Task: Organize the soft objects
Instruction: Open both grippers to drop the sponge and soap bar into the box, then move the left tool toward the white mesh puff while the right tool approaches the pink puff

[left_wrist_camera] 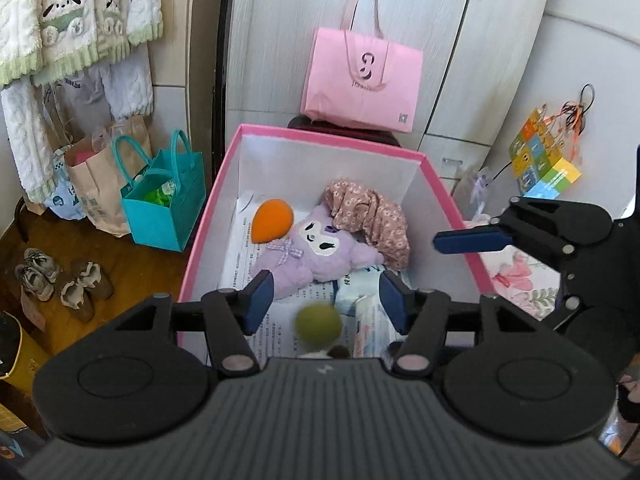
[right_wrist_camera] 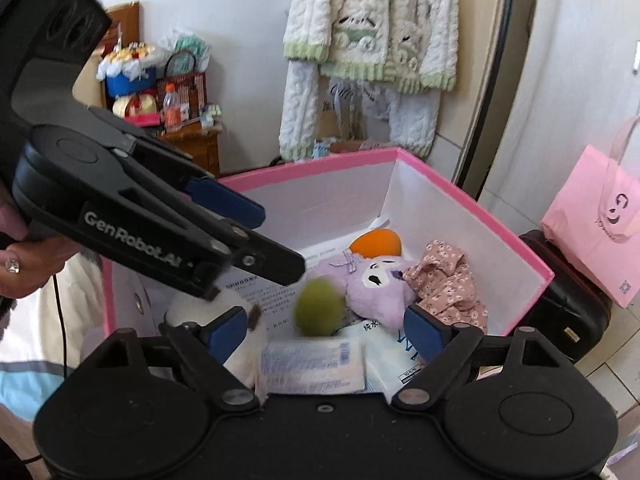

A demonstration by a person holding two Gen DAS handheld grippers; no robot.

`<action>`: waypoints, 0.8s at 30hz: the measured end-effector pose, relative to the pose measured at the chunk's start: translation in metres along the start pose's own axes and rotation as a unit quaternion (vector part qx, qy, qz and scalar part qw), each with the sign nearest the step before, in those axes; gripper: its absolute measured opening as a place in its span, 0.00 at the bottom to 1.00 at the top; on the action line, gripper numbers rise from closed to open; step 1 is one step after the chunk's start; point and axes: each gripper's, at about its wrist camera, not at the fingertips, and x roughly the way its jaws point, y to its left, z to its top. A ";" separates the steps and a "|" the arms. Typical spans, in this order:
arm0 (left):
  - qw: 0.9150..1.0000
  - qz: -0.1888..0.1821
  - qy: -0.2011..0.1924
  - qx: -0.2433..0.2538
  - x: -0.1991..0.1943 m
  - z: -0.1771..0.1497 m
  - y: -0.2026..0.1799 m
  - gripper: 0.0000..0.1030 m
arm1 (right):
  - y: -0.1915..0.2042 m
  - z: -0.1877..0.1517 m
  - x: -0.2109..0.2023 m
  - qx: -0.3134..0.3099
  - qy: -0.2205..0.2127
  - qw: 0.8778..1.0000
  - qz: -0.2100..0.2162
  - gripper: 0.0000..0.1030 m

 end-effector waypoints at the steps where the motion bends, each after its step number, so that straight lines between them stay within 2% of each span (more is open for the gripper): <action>1: 1.000 -0.003 -0.002 0.000 -0.006 -0.001 0.000 0.58 | 0.001 -0.002 -0.010 0.005 -0.010 1.000 -0.002 0.86; 5: 1.000 -0.011 -0.012 0.012 -0.033 -0.006 0.000 0.61 | -0.002 -0.011 -0.047 0.038 -0.037 0.999 -0.007 0.86; 13: 0.998 -0.041 -0.013 0.038 -0.081 -0.019 -0.011 0.63 | -0.007 -0.034 -0.118 0.088 -0.063 0.993 -0.043 0.86; 21: 0.993 -0.102 0.007 0.061 -0.111 -0.029 -0.029 0.63 | -0.003 -0.073 -0.174 0.100 -0.055 0.990 -0.088 0.86; 24: 0.991 -0.110 0.007 0.081 -0.120 -0.032 -0.044 0.63 | 0.000 -0.087 -0.191 0.103 -0.048 0.987 -0.110 0.86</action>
